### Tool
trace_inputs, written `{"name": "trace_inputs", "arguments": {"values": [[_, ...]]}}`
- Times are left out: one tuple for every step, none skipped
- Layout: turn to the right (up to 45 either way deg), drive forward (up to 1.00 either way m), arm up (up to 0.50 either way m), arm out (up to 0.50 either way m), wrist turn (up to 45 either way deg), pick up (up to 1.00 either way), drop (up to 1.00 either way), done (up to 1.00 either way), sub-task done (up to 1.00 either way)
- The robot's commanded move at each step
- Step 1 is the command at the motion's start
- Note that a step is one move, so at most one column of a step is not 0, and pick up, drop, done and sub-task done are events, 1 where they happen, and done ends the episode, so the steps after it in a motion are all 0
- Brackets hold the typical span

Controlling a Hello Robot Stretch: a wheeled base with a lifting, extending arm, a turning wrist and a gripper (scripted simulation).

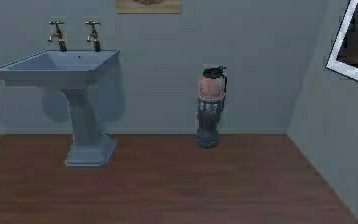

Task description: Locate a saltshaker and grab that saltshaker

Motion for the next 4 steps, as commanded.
{"name": "trace_inputs", "arguments": {"values": [[45.0, 0.00, 0.00, 0.00, 0.0, 0.00, 0.00, 0.00, 0.00], [45.0, 0.00, 0.00, 0.00, 0.0, 0.00, 0.00, 0.00, 0.00], [45.0, 0.00, 0.00, 0.00, 0.0, 0.00, 0.00, 0.00, 0.00], [15.0, 0.00, 0.00, 0.00, 0.0, 0.00, 0.00, 0.00, 0.00]]}}
